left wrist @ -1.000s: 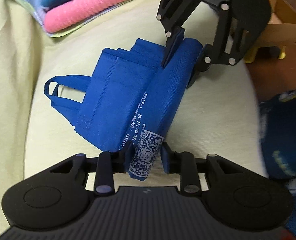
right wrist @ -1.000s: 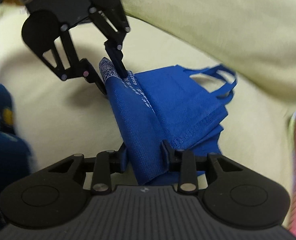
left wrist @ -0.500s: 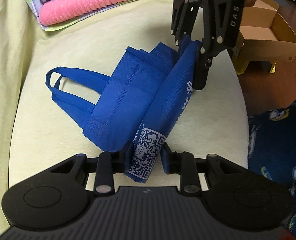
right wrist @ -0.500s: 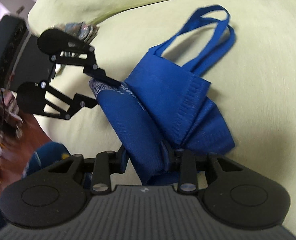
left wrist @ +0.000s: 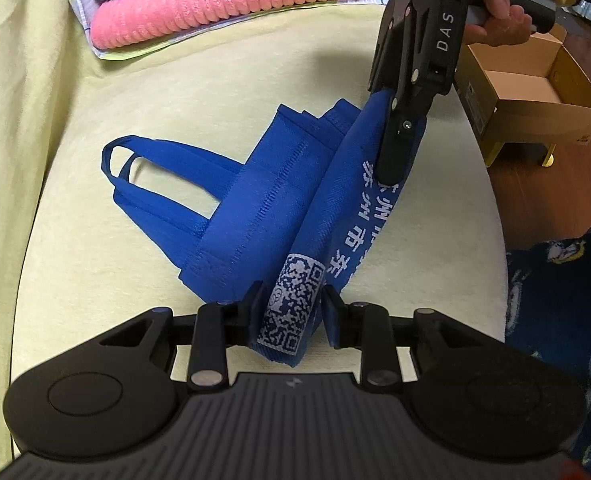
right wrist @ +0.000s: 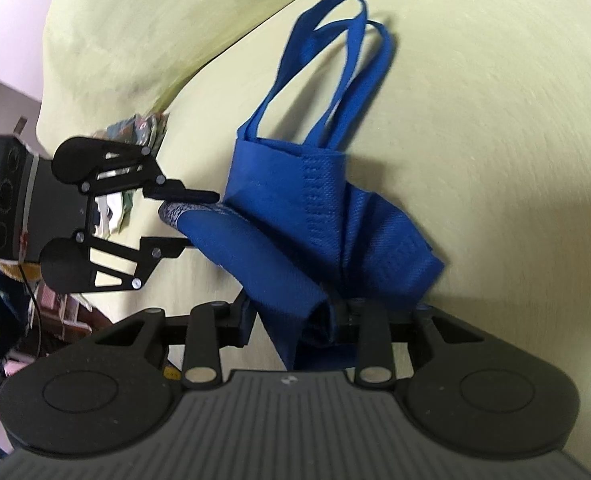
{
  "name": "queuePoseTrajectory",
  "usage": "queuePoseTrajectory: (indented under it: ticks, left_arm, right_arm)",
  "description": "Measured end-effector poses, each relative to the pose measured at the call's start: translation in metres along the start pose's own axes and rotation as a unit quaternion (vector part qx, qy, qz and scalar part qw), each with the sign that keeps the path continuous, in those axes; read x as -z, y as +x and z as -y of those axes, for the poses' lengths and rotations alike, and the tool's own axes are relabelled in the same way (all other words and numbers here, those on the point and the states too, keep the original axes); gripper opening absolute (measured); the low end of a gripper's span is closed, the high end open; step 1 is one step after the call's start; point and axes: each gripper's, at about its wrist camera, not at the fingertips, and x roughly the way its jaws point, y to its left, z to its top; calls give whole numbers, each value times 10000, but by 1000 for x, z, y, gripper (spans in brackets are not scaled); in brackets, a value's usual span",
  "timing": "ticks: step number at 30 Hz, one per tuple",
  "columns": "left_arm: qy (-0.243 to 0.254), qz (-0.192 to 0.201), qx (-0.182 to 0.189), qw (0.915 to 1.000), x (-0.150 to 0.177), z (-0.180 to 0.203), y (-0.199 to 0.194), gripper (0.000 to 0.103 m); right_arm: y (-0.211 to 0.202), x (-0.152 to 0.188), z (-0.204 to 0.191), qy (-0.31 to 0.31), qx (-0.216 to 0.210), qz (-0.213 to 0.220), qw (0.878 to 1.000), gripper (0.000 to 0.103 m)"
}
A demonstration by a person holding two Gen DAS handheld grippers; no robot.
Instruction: Fold shopping bag
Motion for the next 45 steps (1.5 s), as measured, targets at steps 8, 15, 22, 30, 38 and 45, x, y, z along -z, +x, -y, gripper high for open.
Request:
queuePoseTrajectory:
  ticks: [8, 15, 22, 30, 38, 45]
  left_arm:
    - [-11, 12, -35, 10000, 1, -1, -2, 39]
    - [-107, 64, -43, 9999, 9, 3, -9, 41]
    - [-195, 127, -140, 9996, 19, 11, -21, 43]
    - [-129, 17, -747, 9971, 28, 22, -45, 40]
    - [3, 278, -893, 9956, 27, 39, -69, 27]
    - [32, 359, -826, 9959, 20, 48, -46, 27]
  right_arm:
    - [-2, 7, 7, 432, -40, 171, 9989, 30]
    - [-7, 9, 14, 644, -60, 214, 9977, 29]
    - [-9, 9, 20, 963, -46, 286, 9949, 27]
    - [-12, 7, 22, 1199, 58, 354, 9921, 26]
    - [-12, 0, 17, 1178, 242, 332, 9922, 25]
    - [-13, 3, 16, 1150, 246, 430, 9921, 25]
